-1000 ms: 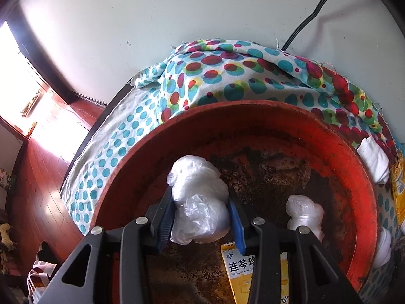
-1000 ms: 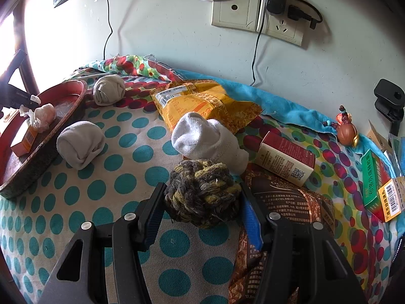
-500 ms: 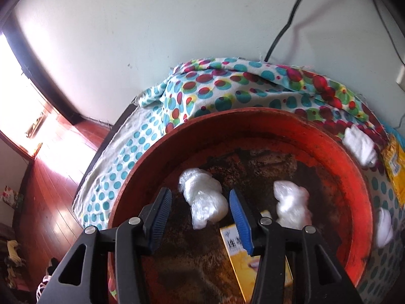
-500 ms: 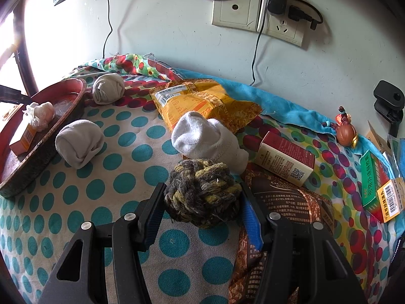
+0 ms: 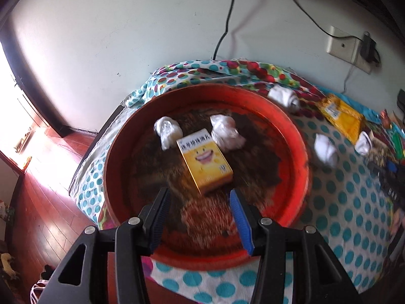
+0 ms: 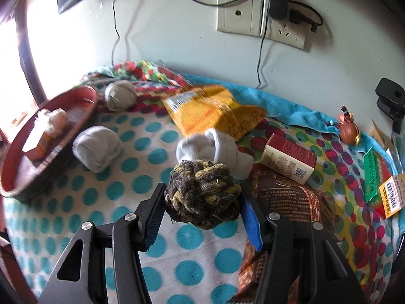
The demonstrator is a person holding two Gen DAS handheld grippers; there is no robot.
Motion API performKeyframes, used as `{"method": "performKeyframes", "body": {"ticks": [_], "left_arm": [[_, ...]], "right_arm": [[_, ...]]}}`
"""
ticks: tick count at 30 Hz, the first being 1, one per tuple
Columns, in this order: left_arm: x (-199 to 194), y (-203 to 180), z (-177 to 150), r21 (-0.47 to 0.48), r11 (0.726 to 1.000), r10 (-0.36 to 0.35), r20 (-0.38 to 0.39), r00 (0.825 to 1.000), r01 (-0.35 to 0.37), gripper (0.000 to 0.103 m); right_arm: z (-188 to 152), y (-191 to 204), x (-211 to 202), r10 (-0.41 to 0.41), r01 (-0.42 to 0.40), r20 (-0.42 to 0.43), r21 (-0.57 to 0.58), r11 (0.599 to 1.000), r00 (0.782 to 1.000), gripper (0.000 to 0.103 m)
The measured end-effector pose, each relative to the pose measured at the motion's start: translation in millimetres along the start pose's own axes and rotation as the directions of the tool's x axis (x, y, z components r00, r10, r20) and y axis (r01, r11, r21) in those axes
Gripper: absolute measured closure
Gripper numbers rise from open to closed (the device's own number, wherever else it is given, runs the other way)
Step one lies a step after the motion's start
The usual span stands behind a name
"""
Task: Organize objects
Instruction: 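Grasp the braided rope ball with the right tool and drop it in the tray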
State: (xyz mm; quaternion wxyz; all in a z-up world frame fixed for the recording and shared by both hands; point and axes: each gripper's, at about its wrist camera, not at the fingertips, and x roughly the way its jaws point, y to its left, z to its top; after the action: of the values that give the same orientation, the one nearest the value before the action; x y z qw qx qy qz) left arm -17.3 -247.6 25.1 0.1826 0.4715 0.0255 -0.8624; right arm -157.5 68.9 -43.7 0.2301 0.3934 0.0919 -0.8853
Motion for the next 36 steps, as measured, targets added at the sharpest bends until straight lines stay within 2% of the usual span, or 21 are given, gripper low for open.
{"method": "performKeyframes", "body": {"ticks": [2, 6, 9, 14, 18, 24, 27, 36], "left_arm": [[-10, -5, -13, 0.009, 1.000, 0.014, 0.019, 1.000, -0.015, 0.053], [-24, -11, -35, 0.000, 1.000, -0.012, 0.036, 0.999, 0.012, 0.053], [-32, -20, -50, 0.008, 1.000, -0.018, 0.043, 0.999, 0.017, 0.053], [-40, -34, -70, 0.041, 0.999, -0.022, 0.051, 0.998, 0.020, 0.053], [-40, -34, -81, 0.053, 0.998, -0.025, 0.034, 0.999, 0.023, 0.053], [-43, -20, -95, 0.007, 0.999, -0.035, 0.025, 0.999, 0.035, 0.053], [-46, -12, -96, 0.004, 1.000, -0.017, 0.031, 0.999, 0.017, 0.053], [-44, 3, -95, -0.030, 0.999, -0.043, 0.024, 0.999, 0.044, 0.053]], "right_arm": [[7, 3, -12, 0.000, 0.000, 0.021, -0.012, 1.000, 1.000, 0.050], [25, 14, -31, 0.035, -0.034, 0.060, -0.025, 0.999, 0.998, 0.050], [40, 31, -41, 0.051, -0.046, 0.085, -0.065, 0.997, 0.995, 0.050], [61, 70, -44, 0.126, -0.114, 0.091, -0.126, 0.985, 0.988, 0.050], [74, 106, -32, 0.176, -0.161, 0.064, -0.198, 0.967, 0.982, 0.050], [95, 160, 1, 0.239, -0.233, -0.009, -0.246, 0.941, 0.971, 0.050], [103, 176, 23, 0.221, -0.225, -0.046, -0.249, 0.942, 0.974, 0.050], [111, 207, 77, 0.166, -0.200, -0.159, -0.231, 0.952, 0.973, 0.050]]}}
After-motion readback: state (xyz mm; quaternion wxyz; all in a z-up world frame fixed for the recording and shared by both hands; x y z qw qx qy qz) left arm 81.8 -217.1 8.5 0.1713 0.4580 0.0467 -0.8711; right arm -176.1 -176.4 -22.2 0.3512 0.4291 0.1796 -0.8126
